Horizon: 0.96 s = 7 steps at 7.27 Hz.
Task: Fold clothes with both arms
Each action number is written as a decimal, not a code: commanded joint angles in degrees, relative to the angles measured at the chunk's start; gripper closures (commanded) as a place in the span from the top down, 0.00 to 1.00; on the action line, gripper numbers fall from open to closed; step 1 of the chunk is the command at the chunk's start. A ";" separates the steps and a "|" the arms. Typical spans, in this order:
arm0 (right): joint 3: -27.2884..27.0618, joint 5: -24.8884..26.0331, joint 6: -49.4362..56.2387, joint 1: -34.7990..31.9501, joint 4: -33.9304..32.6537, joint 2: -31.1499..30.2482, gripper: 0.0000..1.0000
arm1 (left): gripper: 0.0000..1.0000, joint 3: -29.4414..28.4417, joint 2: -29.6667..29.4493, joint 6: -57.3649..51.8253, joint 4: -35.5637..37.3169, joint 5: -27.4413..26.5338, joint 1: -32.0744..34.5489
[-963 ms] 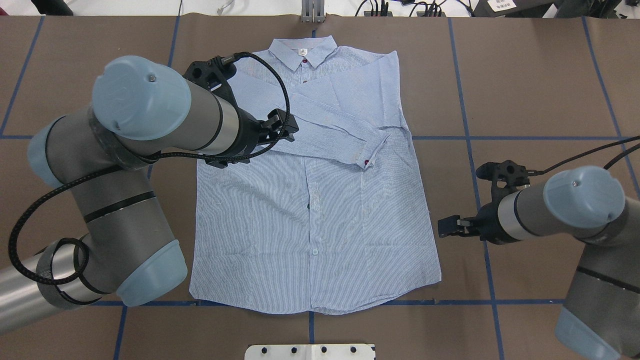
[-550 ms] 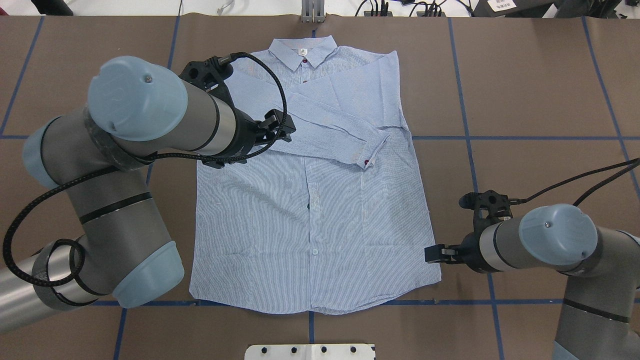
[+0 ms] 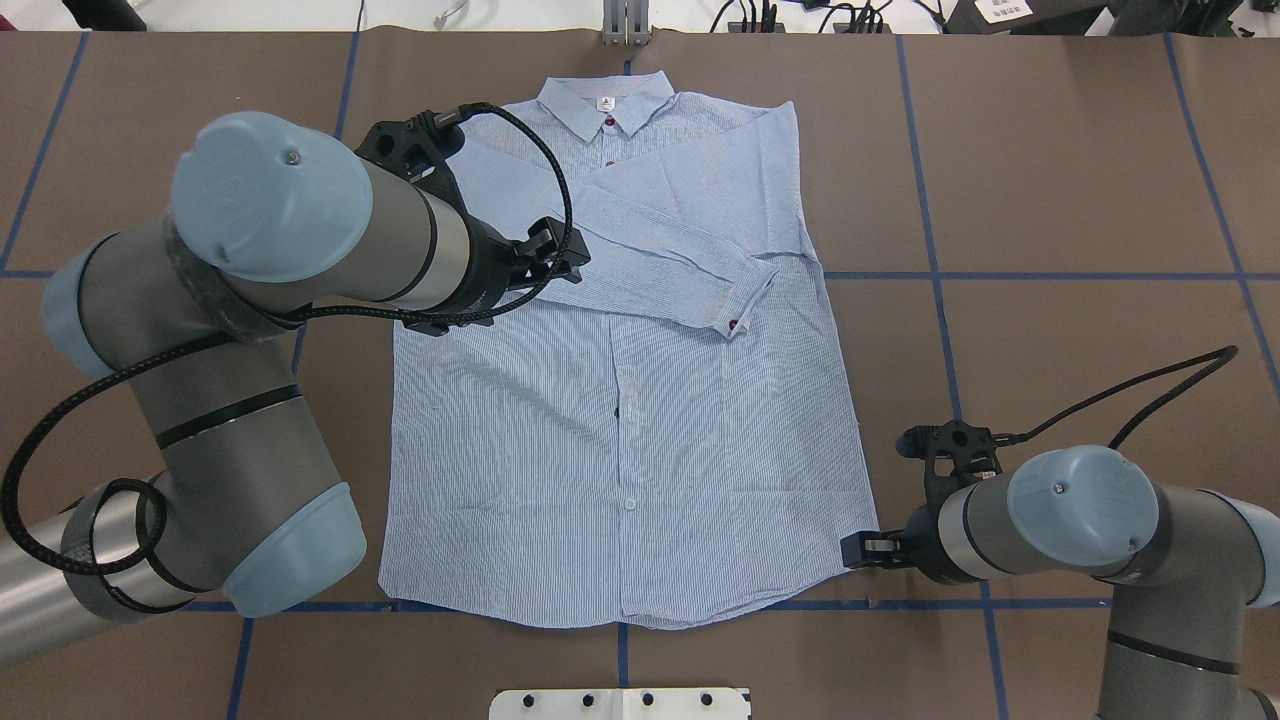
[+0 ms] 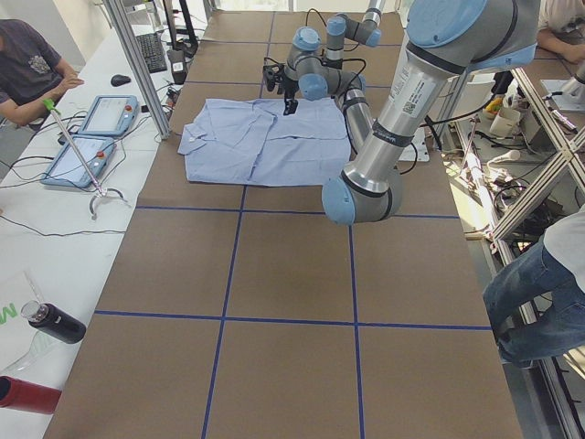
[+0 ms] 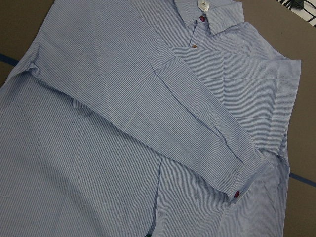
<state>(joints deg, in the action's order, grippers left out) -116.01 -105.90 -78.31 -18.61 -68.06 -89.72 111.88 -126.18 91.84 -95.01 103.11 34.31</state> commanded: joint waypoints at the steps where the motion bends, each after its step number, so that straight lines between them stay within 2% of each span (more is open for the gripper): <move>1: 0.26 -0.09 0.00 0.51 -1.11 0.42 0.67 | 0.94 -0.08 0.06 0.00 0.00 -0.01 0.05; 3: 0.35 -0.18 0.00 0.51 -1.19 0.60 0.48 | 0.93 -0.08 0.06 0.00 0.00 -0.01 0.05; 7: 0.61 -0.36 0.00 1.38 -1.99 1.30 0.47 | 0.92 -0.08 0.06 0.00 0.00 -0.10 0.40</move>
<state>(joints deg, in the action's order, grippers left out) -115.47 -106.25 -78.31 -17.63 -69.99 -88.53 111.80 -126.12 91.85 -95.01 103.01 34.66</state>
